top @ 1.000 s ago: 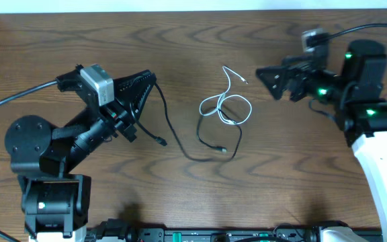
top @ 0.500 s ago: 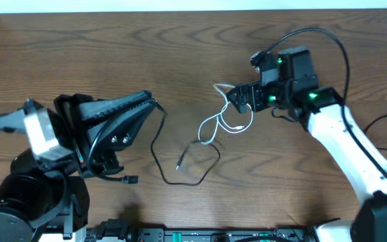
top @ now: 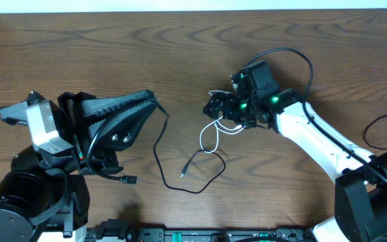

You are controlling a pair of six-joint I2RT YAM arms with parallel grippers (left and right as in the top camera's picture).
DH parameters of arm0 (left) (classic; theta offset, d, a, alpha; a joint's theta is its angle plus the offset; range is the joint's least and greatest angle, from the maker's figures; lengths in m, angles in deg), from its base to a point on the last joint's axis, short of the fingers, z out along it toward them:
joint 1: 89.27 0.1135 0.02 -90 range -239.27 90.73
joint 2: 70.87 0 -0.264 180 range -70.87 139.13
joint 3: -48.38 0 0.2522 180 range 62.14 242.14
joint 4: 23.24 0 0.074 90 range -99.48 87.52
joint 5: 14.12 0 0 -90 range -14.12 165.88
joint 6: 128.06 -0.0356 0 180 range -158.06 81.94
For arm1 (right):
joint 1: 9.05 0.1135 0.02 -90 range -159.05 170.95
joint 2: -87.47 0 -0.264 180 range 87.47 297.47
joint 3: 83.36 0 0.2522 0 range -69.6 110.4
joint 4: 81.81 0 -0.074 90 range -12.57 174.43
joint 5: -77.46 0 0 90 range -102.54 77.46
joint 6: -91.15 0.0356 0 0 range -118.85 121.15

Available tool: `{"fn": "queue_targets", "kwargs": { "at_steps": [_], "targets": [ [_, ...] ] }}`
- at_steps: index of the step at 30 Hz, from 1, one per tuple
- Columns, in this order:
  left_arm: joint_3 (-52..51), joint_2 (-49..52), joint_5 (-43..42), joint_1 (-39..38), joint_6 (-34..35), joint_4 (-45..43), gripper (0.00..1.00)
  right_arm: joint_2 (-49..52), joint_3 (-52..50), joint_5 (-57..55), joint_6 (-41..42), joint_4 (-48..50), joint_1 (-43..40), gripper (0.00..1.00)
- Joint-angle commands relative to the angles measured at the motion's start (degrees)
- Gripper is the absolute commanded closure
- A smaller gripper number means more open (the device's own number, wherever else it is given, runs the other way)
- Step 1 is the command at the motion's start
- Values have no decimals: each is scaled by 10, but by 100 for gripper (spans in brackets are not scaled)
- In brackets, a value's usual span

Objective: Untangle cables

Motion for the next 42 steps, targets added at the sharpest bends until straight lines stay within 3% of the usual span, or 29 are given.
{"fn": "queue_targets", "kwargs": {
  "at_steps": [1,3,5,7,12,19,24,29,34,37,39,40,42],
  "targets": [
    [5,1,-14,2,5,-1,92,2,5,23,-14,13,24,1],
    [5,4,-14,2,3,-1,92,2,5,63,-141,54,29,1],
    [5,15,-20,2,-9,-1,92,2,5,139,-341,110,33,1],
    [5,32,-28,2,-10,5,92,1,5,190,-404,172,32,1],
    [5,93,-26,21,-83,89,92,-2,5,367,-369,320,33,1],
    [5,183,-29,101,-83,89,93,-2,5,416,-366,270,47,1],
    [6,188,-29,124,-68,74,92,-2,5,410,-381,277,97,1],
    [6,180,-43,124,-9,-7,92,-1,5,271,-404,277,173,1],
    [6,170,-43,124,6,-14,93,-1,5,214,-425,292,231,1],
    [6,169,-46,124,10,-15,92,0,5,175,-425,291,249,23],
    [6,168,-53,124,10,-15,93,0,5,152,-424,292,254,77],
    [6,167,-55,124,10,-14,93,0,5,139,-423,291,253,99],
    [6,167,-57,124,10,-14,92,0,5,101,-382,292,247,99]
  ]
}}
